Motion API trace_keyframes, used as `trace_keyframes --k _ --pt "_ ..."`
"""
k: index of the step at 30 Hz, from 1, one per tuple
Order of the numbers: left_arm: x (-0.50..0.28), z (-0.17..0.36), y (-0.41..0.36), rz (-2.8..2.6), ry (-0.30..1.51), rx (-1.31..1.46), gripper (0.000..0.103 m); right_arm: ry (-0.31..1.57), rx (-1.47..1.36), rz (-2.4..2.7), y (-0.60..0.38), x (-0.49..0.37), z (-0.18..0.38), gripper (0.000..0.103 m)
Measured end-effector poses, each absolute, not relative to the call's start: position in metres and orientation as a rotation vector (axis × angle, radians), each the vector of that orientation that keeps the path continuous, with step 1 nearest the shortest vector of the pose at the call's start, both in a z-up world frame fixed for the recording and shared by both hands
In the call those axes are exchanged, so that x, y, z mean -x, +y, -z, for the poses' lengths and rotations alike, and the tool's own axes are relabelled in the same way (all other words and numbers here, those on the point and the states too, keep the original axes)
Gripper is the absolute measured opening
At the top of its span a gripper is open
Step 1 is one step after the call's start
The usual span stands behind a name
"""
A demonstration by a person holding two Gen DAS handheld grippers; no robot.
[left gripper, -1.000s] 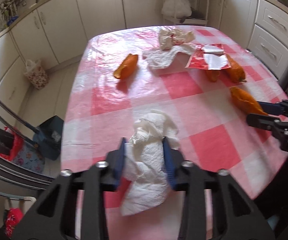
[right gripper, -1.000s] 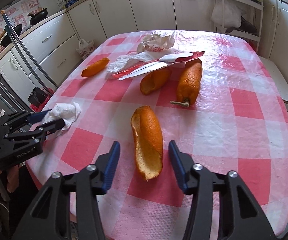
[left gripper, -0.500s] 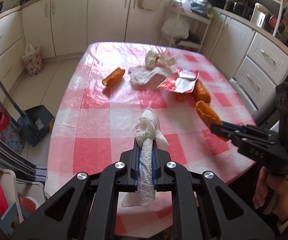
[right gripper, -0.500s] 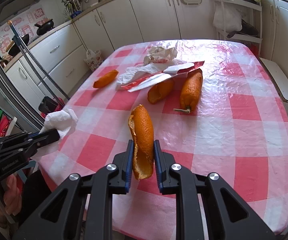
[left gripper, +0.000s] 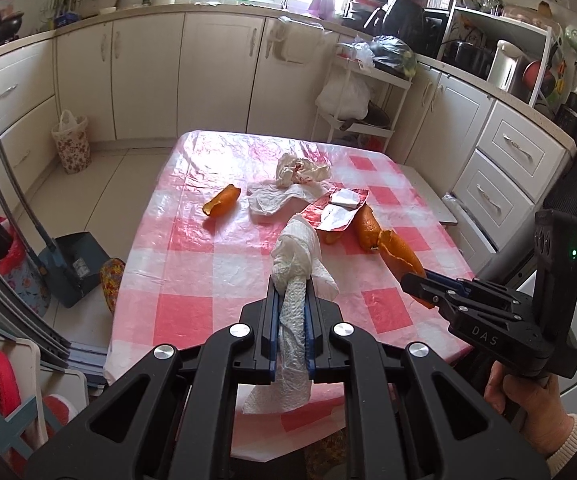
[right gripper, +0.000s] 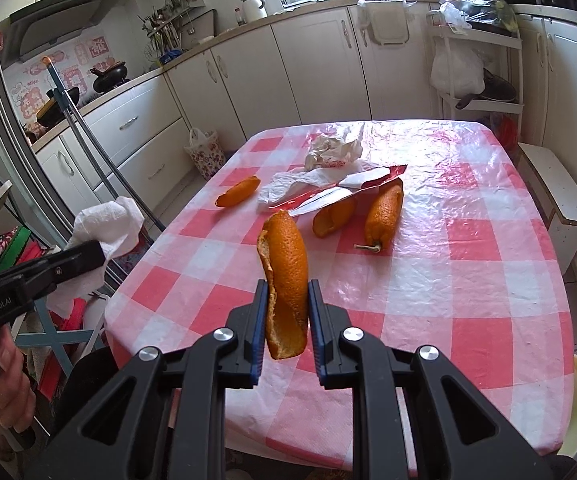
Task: Collect trash
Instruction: 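Carry the tissue and orange peel in both tools toward the yellow bin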
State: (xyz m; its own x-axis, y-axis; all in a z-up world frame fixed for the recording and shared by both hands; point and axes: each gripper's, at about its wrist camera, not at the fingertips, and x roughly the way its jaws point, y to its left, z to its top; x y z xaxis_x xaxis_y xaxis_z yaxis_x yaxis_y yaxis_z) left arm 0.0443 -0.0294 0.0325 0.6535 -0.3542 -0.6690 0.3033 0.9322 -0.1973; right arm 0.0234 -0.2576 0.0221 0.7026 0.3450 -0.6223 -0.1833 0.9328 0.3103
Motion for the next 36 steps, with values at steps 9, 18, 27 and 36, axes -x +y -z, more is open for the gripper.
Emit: trace_keyframes --k 9,18,27,36 --pt "-0.039 -0.036 -0.023 0.370 0.761 0.079 0.010 0.732 -0.228 -0.301 -0.254 -0.017 -0.022 0.020" --pt "-0.039 -0.036 -0.023 0.371 0.762 0.080 0.010 0.729 -0.232 -0.301 -0.255 -0.016 -0.022 0.020" --pt "-0.037 -0.042 -0.028 0.375 0.750 0.076 0.010 0.709 -0.246 -0.299 -0.259 -0.015 -0.028 0.020" --pt "-0.035 -0.048 -0.032 0.384 0.736 0.071 0.010 0.682 -0.271 -0.285 -0.270 -0.011 -0.034 0.020"
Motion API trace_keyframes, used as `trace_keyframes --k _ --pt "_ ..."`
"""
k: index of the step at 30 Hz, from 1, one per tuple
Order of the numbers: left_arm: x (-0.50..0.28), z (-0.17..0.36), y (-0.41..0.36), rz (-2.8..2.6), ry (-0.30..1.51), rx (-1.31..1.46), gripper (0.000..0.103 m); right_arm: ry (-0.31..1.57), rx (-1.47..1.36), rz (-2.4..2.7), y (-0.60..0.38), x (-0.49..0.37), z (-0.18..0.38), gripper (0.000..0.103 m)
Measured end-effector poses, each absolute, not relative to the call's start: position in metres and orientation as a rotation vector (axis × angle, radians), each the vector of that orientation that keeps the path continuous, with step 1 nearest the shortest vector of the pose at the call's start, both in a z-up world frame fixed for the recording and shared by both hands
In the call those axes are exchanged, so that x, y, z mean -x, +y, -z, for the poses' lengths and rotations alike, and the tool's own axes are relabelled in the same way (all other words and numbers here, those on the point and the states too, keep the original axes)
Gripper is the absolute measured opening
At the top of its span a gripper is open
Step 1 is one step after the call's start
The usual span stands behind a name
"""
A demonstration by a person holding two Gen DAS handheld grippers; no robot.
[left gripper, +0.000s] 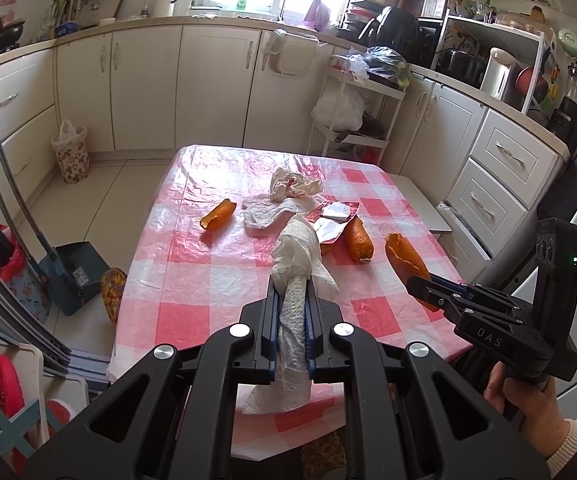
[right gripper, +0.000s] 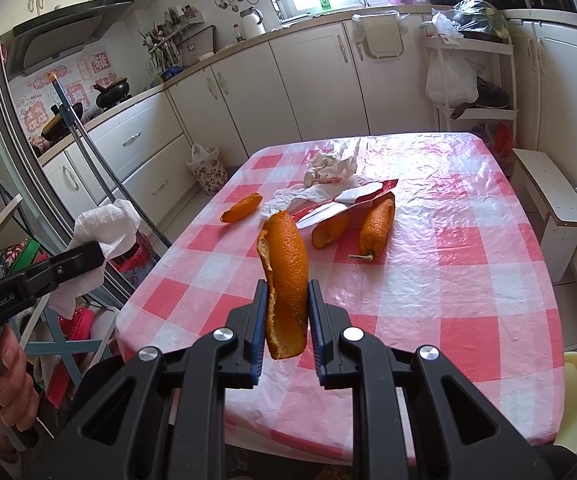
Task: Collect trash
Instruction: 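Carry the tissue and orange peel in both tools toward the yellow bin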
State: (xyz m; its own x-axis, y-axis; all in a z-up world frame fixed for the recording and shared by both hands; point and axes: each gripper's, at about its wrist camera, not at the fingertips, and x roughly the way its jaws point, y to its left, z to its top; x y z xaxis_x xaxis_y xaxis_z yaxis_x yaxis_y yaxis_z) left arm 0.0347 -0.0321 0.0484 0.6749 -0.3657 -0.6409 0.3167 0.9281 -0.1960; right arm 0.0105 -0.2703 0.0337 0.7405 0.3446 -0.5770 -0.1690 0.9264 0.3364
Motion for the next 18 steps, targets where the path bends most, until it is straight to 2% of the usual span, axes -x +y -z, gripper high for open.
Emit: trace_keyframes --k 18 --pt "-0.028 -0.060 -0.037 0.405 0.704 0.062 0.010 0.611 -0.302 -0.274 -0.289 0.011 -0.057 0.020"
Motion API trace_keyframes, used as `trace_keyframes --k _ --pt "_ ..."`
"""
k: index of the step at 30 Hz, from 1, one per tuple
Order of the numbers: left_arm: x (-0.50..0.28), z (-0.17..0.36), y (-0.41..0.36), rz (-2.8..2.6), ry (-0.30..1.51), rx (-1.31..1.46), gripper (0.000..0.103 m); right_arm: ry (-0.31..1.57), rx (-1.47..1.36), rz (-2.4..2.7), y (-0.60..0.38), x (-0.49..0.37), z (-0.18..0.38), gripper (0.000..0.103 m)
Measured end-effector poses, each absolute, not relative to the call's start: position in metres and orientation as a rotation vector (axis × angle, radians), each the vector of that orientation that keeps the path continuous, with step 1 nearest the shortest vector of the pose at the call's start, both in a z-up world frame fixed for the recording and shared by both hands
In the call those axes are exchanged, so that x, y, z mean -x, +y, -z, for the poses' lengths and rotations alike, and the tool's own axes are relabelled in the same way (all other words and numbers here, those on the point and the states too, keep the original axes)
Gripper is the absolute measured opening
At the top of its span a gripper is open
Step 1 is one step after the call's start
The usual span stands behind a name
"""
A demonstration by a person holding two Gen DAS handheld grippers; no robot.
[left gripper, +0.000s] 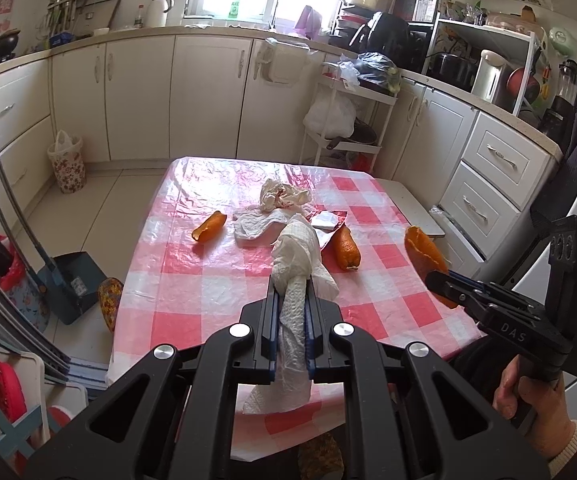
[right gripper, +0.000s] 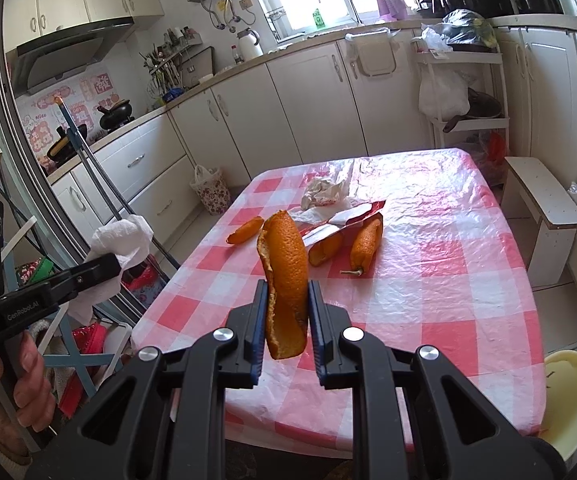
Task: Collect trash
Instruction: 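Carry the tissue and orange peel in both tools toward the yellow bin, then open both tools over the yellow bin to drop tissue and peel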
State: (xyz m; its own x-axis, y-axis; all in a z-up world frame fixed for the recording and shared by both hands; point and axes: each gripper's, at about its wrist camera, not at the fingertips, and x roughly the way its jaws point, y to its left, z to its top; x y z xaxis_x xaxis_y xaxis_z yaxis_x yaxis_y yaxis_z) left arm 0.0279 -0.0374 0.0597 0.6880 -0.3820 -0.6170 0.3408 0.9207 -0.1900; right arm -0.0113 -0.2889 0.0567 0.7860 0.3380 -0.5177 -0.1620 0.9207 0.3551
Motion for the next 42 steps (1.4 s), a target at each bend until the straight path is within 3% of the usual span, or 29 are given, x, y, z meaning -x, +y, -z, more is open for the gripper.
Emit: trace_keyframes --k 15,24,32,42 --pt "-0.016 -0.081 -0.060 0.457 0.671 0.040 0.010 0.534 -0.350 -0.204 -0.336 0.041 -0.080 0.020" --pt "-0.013 -0.098 -0.117 0.582 0.665 0.005 0.010 0.509 -0.393 -0.080 -0.397 0.070 -0.077 0.021" --pt "-0.008 -0.093 -0.204 0.736 0.714 -0.063 0.010 0.551 -0.446 0.064 -0.458 0.091 -0.043 0.021" --pt "-0.002 -0.070 -0.335 0.913 0.809 -0.201 0.010 0.700 -0.577 0.246 -0.534 0.101 0.052 0.023"
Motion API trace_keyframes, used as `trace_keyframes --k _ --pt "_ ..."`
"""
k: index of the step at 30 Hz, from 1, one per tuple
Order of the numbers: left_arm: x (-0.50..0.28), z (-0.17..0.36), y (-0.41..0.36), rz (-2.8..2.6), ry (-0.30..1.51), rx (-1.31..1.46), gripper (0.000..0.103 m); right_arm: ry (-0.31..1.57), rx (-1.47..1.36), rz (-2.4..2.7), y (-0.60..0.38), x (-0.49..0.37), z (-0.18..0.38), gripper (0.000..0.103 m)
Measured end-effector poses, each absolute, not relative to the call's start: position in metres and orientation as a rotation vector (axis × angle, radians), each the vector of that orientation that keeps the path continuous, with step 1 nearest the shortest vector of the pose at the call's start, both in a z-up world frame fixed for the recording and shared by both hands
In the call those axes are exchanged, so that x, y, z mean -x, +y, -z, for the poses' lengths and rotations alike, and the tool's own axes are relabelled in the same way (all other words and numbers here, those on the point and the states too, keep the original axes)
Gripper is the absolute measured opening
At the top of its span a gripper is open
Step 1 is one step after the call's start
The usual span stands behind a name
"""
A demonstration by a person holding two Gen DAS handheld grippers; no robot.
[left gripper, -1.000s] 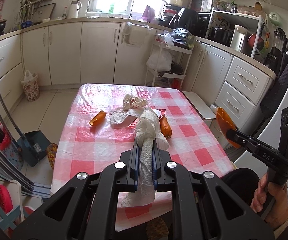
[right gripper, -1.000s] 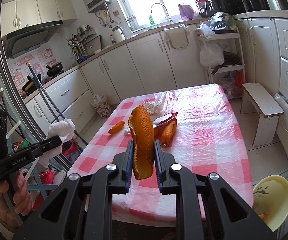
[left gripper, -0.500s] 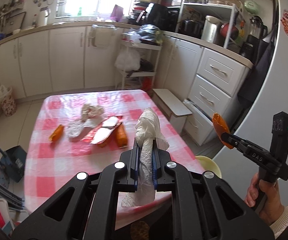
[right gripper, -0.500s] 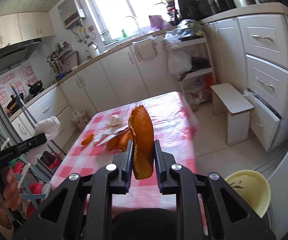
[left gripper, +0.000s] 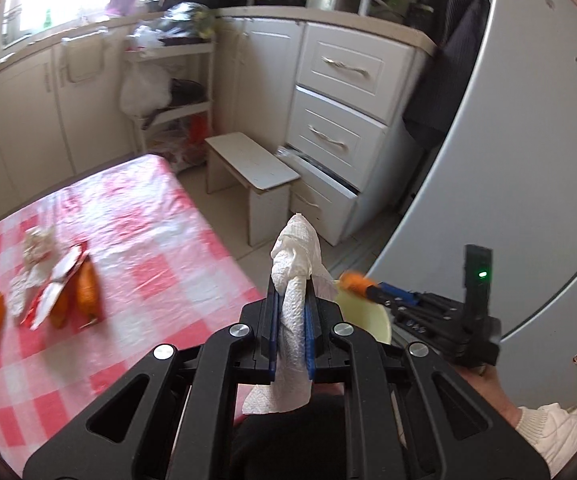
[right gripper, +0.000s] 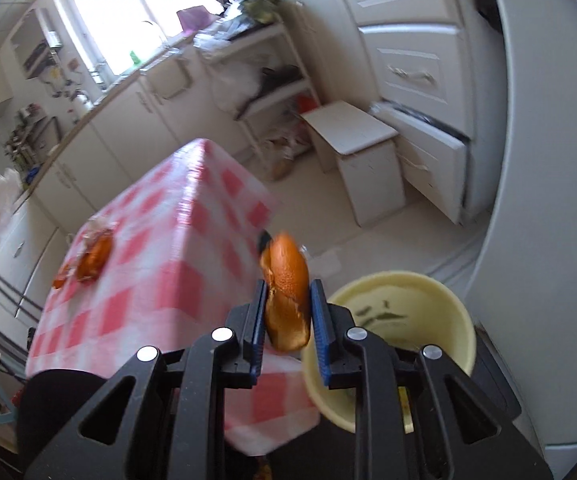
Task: Collect trash
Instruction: 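Open both tools over the yellow bin to drop tissue and peel, then bring both open tools back over the table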
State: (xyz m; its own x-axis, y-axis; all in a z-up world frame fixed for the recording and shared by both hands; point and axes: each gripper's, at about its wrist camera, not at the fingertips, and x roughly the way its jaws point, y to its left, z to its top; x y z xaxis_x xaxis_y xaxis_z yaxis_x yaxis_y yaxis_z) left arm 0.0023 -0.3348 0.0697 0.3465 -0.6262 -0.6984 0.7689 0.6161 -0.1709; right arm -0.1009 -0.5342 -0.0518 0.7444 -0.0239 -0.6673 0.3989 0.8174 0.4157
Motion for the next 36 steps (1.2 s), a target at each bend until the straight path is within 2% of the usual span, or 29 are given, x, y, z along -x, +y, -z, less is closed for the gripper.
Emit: trace_keyframes --k 2,3,5,11,12,16,19,26,28,36 --pt "-0.005 -0.063 -0.360 0.937 0.837 -0.216 0.010 0.730 -0.601 0.260 -0.546 0.100 0.068 0.024" --pt "-0.006 -0.058 -0.374 0.950 0.856 -0.223 0.010 0.748 -0.611 0.267 -0.552 0.099 0.075 0.032" --pt "-0.007 -0.048 -0.399 0.971 0.896 -0.237 0.010 0.762 -0.629 0.285 -0.561 0.100 0.084 0.043" --pt "-0.006 -0.008 -0.467 0.999 1.030 -0.309 0.012 0.746 -0.651 0.328 -0.578 0.125 0.086 0.049" --pt "-0.006 -0.001 -0.477 0.998 1.050 -0.320 0.014 0.742 -0.653 0.335 -0.581 0.130 0.086 0.050" --pt "-0.001 0.014 -0.500 0.969 1.063 -0.365 0.041 0.717 -0.670 0.359 -0.589 0.148 0.081 0.052" --pt "0.003 0.010 -0.499 0.950 1.024 -0.381 0.055 0.696 -0.680 0.364 -0.591 0.158 0.074 0.053" --pt "-0.008 -0.006 -0.475 0.875 0.987 -0.311 0.066 0.633 -0.680 0.327 -0.581 0.152 0.050 0.058" --pt "-0.008 -0.013 -0.458 0.854 0.963 -0.280 0.072 0.623 -0.684 0.311 -0.576 0.149 0.045 0.058" --pt "-0.013 -0.039 -0.375 0.734 0.874 -0.182 0.078 0.576 -0.643 0.231 -0.543 0.135 0.010 0.060"
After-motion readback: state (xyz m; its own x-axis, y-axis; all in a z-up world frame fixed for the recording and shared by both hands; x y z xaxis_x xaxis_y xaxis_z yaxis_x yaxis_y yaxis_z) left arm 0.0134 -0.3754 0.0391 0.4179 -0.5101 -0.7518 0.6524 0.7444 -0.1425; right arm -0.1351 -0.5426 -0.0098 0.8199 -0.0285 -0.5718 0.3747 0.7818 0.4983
